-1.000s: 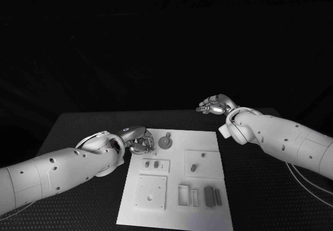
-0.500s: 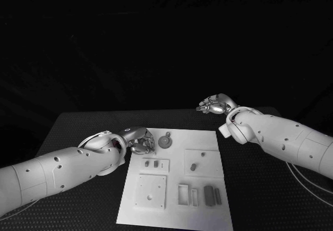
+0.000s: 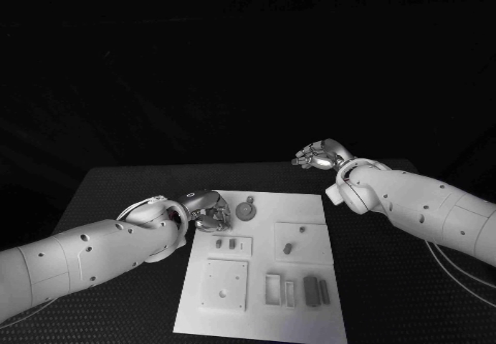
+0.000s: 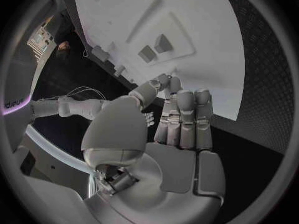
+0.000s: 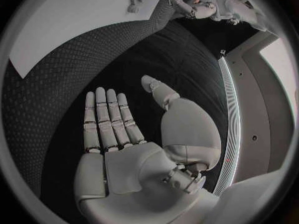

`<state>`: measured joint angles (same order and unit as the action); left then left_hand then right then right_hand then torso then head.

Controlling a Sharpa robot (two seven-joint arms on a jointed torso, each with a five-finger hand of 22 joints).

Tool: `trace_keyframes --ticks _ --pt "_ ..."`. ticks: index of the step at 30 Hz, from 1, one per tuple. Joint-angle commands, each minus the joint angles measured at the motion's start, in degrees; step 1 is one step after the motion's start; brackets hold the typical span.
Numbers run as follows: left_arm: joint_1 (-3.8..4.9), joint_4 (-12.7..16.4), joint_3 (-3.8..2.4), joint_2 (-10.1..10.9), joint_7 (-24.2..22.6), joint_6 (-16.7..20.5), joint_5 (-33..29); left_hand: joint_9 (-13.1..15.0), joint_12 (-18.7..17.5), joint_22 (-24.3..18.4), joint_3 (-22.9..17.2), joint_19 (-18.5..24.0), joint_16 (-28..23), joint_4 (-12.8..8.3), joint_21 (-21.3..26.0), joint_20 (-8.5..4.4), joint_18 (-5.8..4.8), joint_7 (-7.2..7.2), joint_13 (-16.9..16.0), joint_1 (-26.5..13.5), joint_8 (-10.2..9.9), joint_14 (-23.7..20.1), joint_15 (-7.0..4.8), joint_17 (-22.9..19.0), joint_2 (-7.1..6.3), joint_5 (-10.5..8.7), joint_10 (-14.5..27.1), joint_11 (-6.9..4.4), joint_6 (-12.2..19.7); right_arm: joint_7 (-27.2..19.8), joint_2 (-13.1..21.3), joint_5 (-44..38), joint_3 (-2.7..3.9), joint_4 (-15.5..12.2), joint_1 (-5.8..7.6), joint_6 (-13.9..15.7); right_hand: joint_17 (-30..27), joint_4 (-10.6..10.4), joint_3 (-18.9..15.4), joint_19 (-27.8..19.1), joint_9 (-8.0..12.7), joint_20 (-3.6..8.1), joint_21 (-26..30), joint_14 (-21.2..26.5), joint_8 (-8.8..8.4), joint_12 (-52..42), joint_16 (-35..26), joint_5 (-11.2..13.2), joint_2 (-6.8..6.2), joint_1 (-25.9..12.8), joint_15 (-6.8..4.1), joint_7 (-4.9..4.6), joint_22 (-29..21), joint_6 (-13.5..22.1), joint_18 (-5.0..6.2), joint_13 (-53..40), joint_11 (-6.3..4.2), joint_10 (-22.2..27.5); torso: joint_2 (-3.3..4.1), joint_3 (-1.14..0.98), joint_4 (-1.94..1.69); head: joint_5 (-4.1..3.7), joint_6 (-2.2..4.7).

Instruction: Assemble the parts on the task board

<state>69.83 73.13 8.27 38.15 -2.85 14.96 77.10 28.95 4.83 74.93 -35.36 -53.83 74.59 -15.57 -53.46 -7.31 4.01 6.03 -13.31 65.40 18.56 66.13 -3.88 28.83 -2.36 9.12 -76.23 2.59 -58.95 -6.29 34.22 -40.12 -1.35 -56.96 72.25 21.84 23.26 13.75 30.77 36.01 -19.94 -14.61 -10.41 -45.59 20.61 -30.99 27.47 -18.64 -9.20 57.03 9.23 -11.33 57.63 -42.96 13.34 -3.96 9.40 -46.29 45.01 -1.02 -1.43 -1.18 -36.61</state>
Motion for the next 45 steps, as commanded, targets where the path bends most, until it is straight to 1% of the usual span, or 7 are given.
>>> trace_keyframes --ticks 1,12,20,34,37,40,45 --pt "0.00 0.17 0.00 -0.16 -0.60 -1.30 -0.22 0.21 -0.22 0.95 -0.26 -0.26 0.36 -0.02 -0.33 -2.13 1.03 -0.10 0.04 0.10 0.38 0.36 -0.07 -0.08 0.56 0.15 -0.42 -0.12 -0.33 -0.65 -0.03 -0.35 0.01 -0.13 -0.02 -0.65 -0.10 -0.01 -0.27 0.38 0.09 -0.18 0.31 -0.18 0.38 0.37 -0.19 -0.31 0.43 -0.09 0.14 -0.15 0.05 0.31 1.02 0.05 0.19 -0.37 0.02 0.01 0.03 0.03 0.05" --pt "-0.05 -0.44 0.10 -0.70 -0.54 -1.56 0.20 0.20 -0.27 0.96 -0.28 -0.26 0.36 -0.05 -0.37 -2.13 1.03 -0.09 0.06 0.10 0.34 0.35 -0.06 -0.09 0.57 0.14 -0.42 -0.11 -0.31 -0.65 -0.11 -0.35 0.01 -0.15 -0.02 -0.63 -0.12 -0.02 -0.28 0.39 0.10 -0.19 0.36 -0.18 0.39 0.39 -0.20 -0.31 0.43 -0.07 0.13 -0.15 0.07 0.31 1.03 0.05 0.18 -0.39 0.02 -0.01 0.01 -0.01 -0.04" --pt "-0.27 -1.12 0.25 -1.15 -0.52 -1.82 0.41 0.20 -0.31 0.97 -0.30 -0.26 0.36 -0.07 -0.39 -2.13 1.03 -0.08 0.08 0.10 0.32 0.35 -0.06 -0.10 0.60 0.14 -0.42 -0.11 -0.30 -0.66 -0.11 -0.35 0.01 -0.21 -0.02 -0.62 -0.13 -0.02 -0.29 0.41 0.11 -0.19 0.39 -0.19 0.39 0.41 -0.20 -0.31 0.44 -0.06 0.13 -0.15 0.07 0.31 1.03 0.05 0.18 -0.40 0.03 -0.01 0.09 -0.04 -0.03" --pt "-0.27 -0.94 0.54 -1.27 -0.48 -2.69 0.74 0.20 -0.34 0.98 -0.33 -0.25 0.37 -0.11 -0.42 -2.14 1.02 -0.07 0.10 0.11 0.29 0.34 -0.06 -0.11 0.62 0.13 -0.45 -0.11 -0.29 -0.66 -0.03 -0.35 0.01 -0.26 -0.02 -0.64 -0.15 -0.03 -0.31 0.42 0.13 -0.20 0.43 -0.19 0.40 0.43 -0.21 -0.30 0.42 -0.06 0.13 -0.14 0.09 0.30 1.04 0.05 0.18 -0.41 0.01 -0.02 0.00 -0.18 -0.12" --pt "-0.27 -1.00 0.58 -1.44 -0.54 -2.94 0.72 0.20 -0.35 0.98 -0.33 -0.24 0.37 -0.11 -0.42 -2.13 1.02 -0.07 0.10 0.10 0.29 0.34 -0.06 -0.11 0.62 0.13 -0.46 -0.11 -0.30 -0.65 -0.09 -0.35 0.01 -0.25 -0.02 -0.69 -0.16 -0.03 -0.31 0.43 0.13 -0.20 0.45 -0.19 0.40 0.44 -0.21 -0.30 0.42 -0.05 0.13 -0.14 0.09 0.30 1.04 0.05 0.18 -0.41 0.01 -0.02 0.04 -0.19 -0.10" --pt "-0.27 -1.00 0.73 -1.64 -0.71 -3.46 0.68 0.20 -0.35 0.98 -0.33 -0.23 0.37 -0.11 -0.43 -2.13 1.02 -0.07 0.10 0.08 0.29 0.34 -0.06 -0.12 0.63 0.12 -0.48 -0.11 -0.30 -0.64 -0.10 -0.35 0.01 -0.24 -0.02 -0.69 -0.16 -0.04 -0.31 0.43 0.13 -0.20 0.45 -0.19 0.40 0.44 -0.21 -0.30 0.43 -0.05 0.13 -0.14 0.09 0.30 1.04 0.05 0.18 -0.41 0.01 -0.02 0.07 -0.20 -0.10" --pt "-0.27 -1.03 1.58 -1.98 -0.89 -3.61 0.67 0.21 -0.33 0.99 -0.32 -0.22 0.38 -0.12 -0.44 -2.13 1.01 -0.07 0.10 0.06 0.28 0.33 -0.06 -0.12 0.61 0.10 -0.53 -0.12 -0.31 -0.65 -0.13 -0.35 0.01 -0.20 -0.02 -0.69 -0.17 -0.05 -0.32 0.44 0.14 -0.20 0.47 -0.20 0.40 0.45 -0.21 -0.30 0.44 -0.06 0.13 -0.14 0.10 0.30 1.04 0.05 0.18 -0.42 0.03 -0.01 0.09 -0.32 -0.20"
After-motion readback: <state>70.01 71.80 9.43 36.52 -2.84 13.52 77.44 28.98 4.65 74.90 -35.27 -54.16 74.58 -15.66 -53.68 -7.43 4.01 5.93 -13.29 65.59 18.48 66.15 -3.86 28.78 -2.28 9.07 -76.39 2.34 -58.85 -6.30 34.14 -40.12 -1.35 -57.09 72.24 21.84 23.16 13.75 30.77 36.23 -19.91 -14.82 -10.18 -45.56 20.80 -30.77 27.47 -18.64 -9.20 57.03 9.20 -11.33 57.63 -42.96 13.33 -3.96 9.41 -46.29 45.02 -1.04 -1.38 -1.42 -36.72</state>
